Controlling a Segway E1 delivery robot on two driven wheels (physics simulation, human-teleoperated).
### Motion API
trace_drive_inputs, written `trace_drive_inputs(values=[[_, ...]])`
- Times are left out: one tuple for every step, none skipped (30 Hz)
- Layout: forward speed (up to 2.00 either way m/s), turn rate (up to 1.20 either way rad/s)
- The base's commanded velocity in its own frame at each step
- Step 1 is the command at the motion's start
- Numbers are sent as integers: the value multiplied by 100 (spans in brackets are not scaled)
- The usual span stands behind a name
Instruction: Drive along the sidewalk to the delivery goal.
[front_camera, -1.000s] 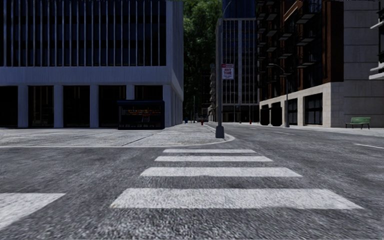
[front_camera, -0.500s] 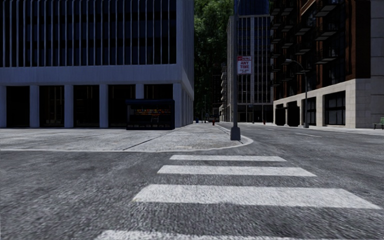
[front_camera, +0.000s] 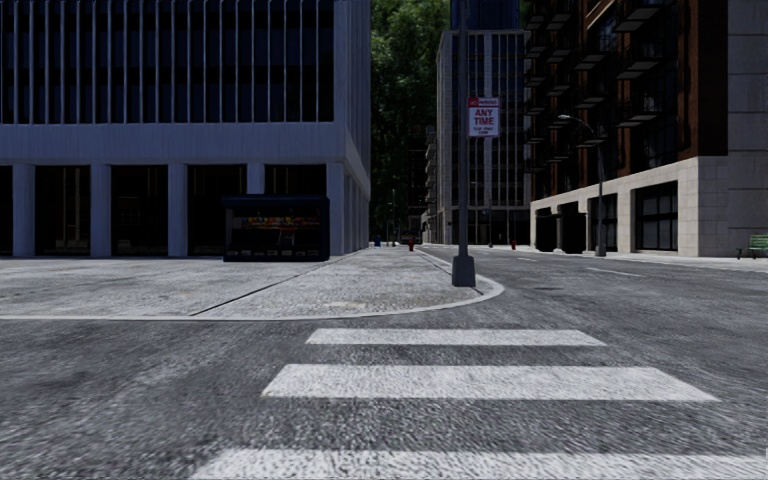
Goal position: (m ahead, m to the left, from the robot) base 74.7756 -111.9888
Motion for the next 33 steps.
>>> trace_drive_inputs(values=[[176, 0], [176, 0], [176, 0], [176, 0], [176, 0], [176, 0], [176, 0], [176, -39], [176, -47], [176, -47], [176, -48], [176, -33], [176, -16], [176, -16], [176, -5], [176, 0], [176, 0], [176, 0], [176, 0], [176, 0], [176, 0], [176, 0], [176, 0], [176, 0], [176, 0], [176, 0], [176, 0], [176, 0], [176, 0], [176, 0], [176, 0], [176, 0], [176, 0]])
